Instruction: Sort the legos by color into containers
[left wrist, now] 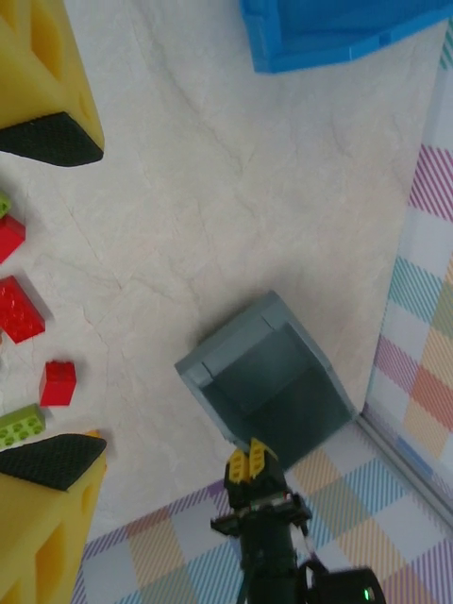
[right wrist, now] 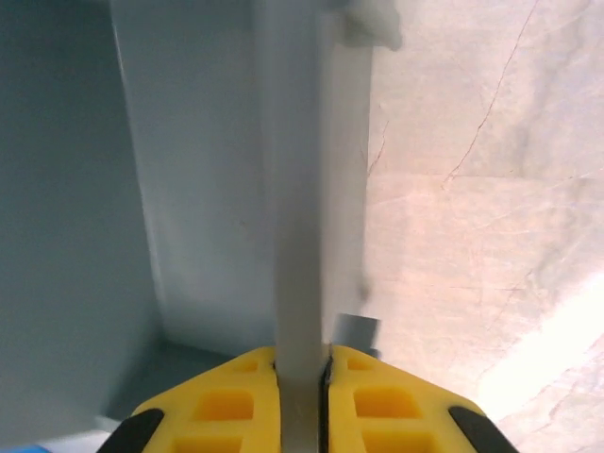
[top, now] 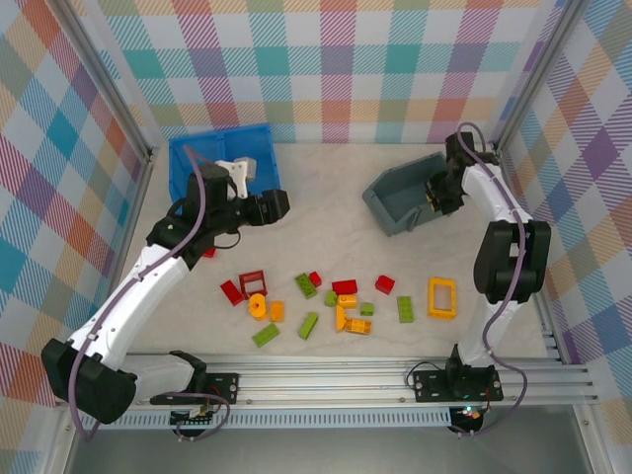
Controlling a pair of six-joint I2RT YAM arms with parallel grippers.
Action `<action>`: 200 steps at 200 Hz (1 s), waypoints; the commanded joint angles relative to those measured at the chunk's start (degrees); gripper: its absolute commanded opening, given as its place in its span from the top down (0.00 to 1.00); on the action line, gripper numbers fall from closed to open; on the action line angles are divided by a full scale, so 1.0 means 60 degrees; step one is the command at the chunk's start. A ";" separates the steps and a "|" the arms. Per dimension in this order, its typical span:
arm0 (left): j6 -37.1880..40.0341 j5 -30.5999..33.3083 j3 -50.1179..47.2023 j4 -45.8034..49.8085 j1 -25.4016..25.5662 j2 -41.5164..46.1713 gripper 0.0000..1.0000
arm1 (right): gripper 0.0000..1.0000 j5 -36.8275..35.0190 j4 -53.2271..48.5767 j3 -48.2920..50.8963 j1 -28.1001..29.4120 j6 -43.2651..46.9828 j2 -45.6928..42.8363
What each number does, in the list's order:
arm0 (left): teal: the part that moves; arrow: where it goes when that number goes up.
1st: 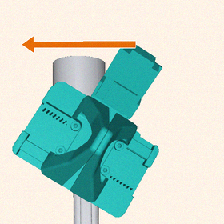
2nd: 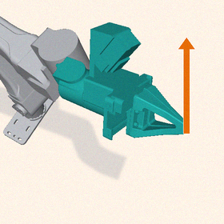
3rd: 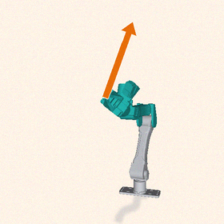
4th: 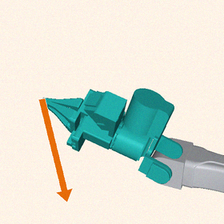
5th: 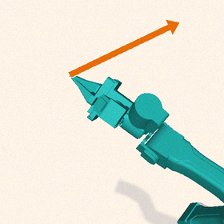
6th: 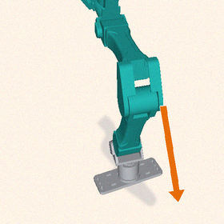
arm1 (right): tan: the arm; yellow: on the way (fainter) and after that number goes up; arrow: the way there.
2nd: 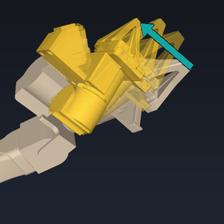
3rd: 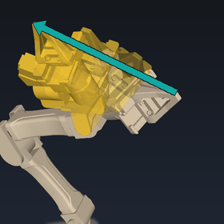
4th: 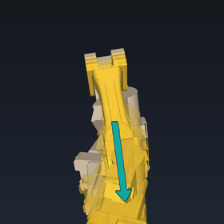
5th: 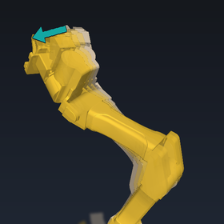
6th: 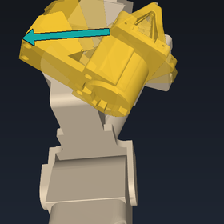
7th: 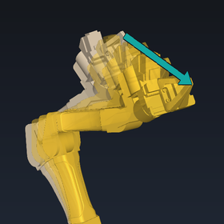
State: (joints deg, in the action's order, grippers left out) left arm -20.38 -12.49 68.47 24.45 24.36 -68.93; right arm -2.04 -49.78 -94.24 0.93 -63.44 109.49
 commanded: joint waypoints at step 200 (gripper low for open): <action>0.2804 0.2157 1.0891 0.5902 -0.3453 -1.1273 1.00 | 0.96 -0.0450 -0.1654 -0.3410 0.0766 0.7754 0.2112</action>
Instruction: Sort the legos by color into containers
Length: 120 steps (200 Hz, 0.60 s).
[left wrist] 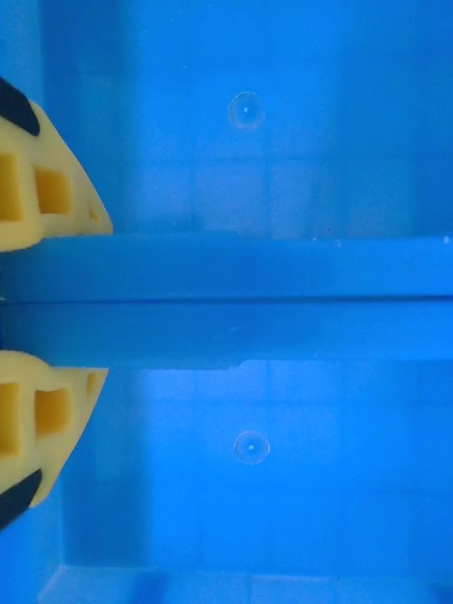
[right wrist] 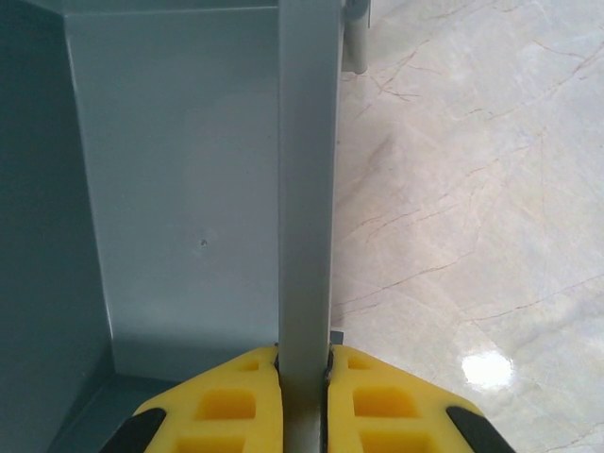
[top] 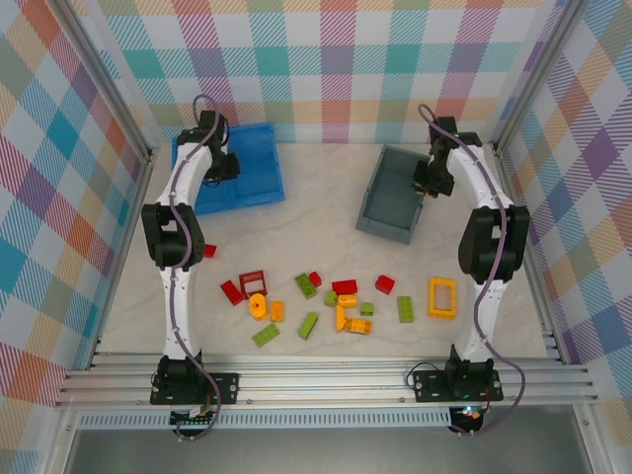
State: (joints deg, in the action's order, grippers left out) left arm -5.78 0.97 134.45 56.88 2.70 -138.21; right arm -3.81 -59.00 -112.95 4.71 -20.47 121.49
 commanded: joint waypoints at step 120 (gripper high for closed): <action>-0.1591 -0.1541 -0.9409 -0.2566 0.0801 0.6545 1.00 | 1.00 0.0170 0.0089 0.0703 0.0525 0.0604 -0.0820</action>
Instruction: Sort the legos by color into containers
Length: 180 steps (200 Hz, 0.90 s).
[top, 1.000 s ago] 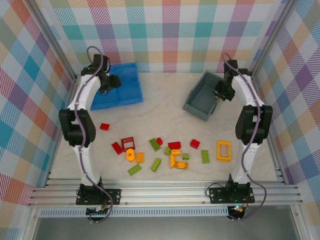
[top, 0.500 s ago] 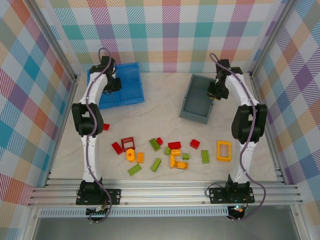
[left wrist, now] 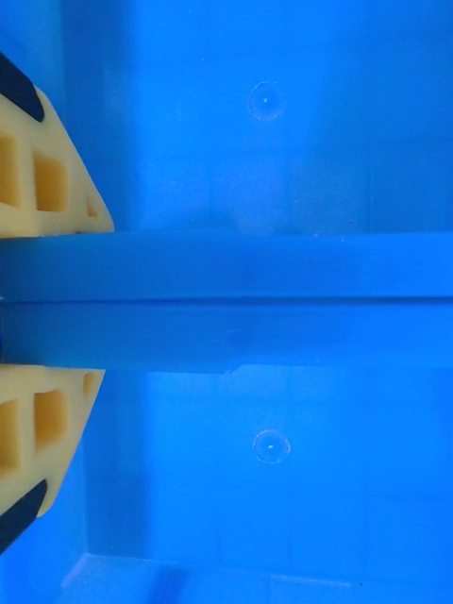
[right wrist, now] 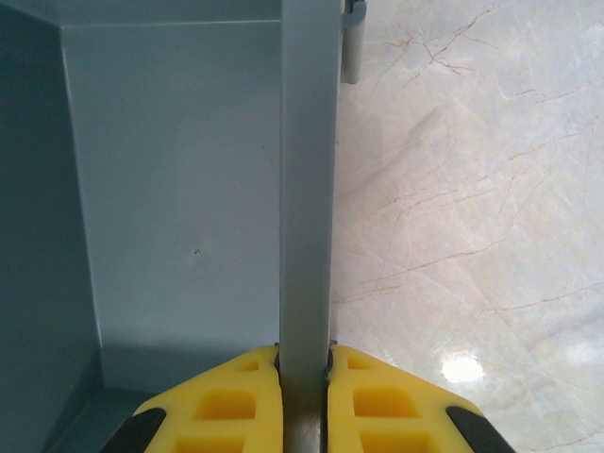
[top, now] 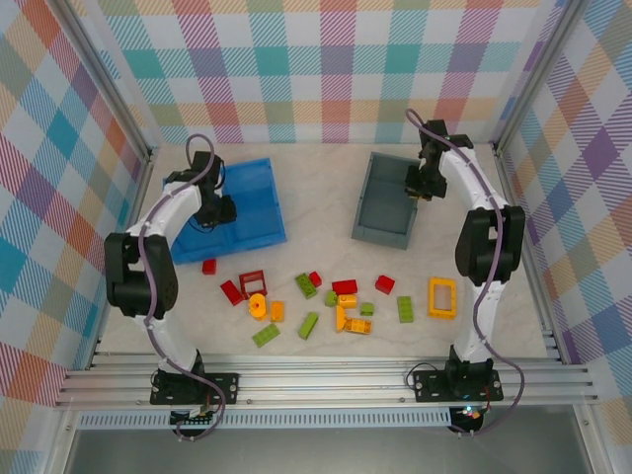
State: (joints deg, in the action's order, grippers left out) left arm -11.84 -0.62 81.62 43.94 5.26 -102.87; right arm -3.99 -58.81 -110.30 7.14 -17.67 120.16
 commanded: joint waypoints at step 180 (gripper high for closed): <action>-0.0635 -0.0588 0.4333 0.0536 0.2847 -0.3220 1.00 | 1.00 0.1393 -0.0211 -0.1738 0.0787 0.1317 0.1253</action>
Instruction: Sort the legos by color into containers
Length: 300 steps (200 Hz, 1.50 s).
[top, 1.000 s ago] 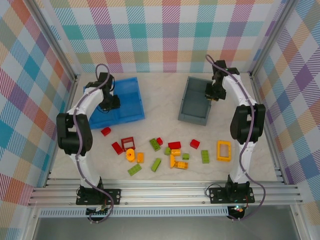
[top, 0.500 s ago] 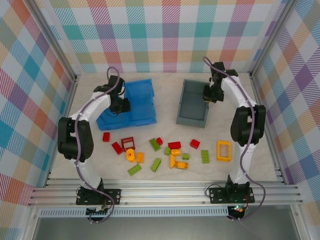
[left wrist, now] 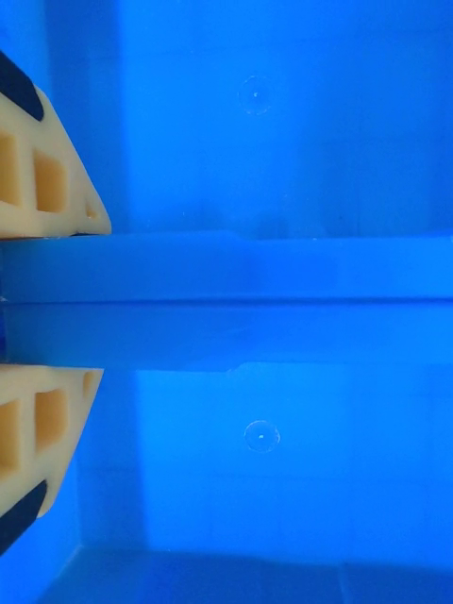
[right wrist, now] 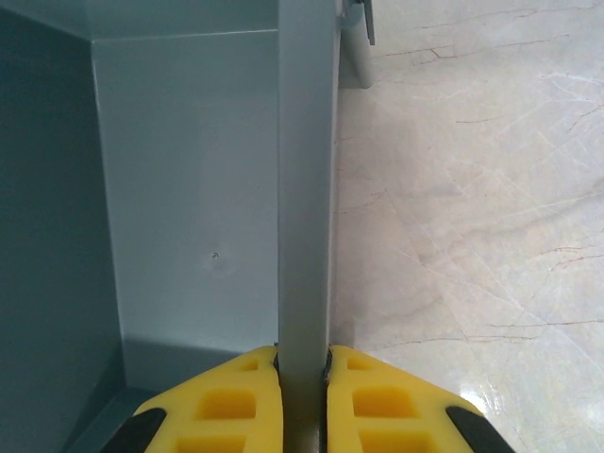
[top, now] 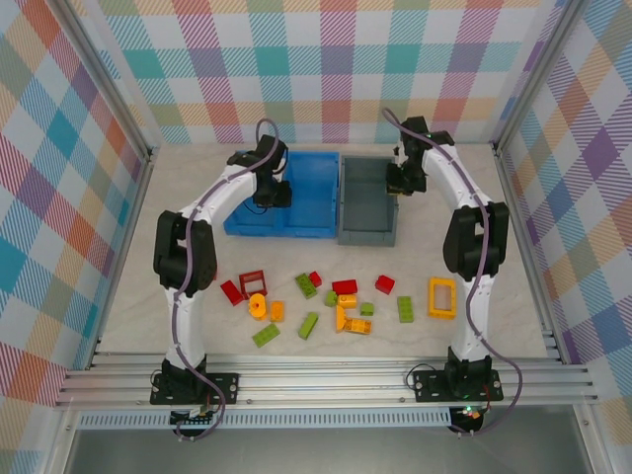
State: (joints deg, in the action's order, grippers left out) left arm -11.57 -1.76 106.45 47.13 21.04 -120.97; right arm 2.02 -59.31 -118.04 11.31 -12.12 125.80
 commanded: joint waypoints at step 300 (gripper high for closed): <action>-0.4806 0.2441 -0.8062 -0.6298 0.6408 0.8134 0.28 | 0.56 -0.1354 0.0930 1.0250 0.0150 -0.3854 -0.8933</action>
State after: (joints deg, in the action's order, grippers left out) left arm -32.16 4.95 66.89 19.86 51.07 -75.44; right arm -9.34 -56.38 -64.25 11.73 -29.43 74.70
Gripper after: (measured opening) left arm 0.721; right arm 0.438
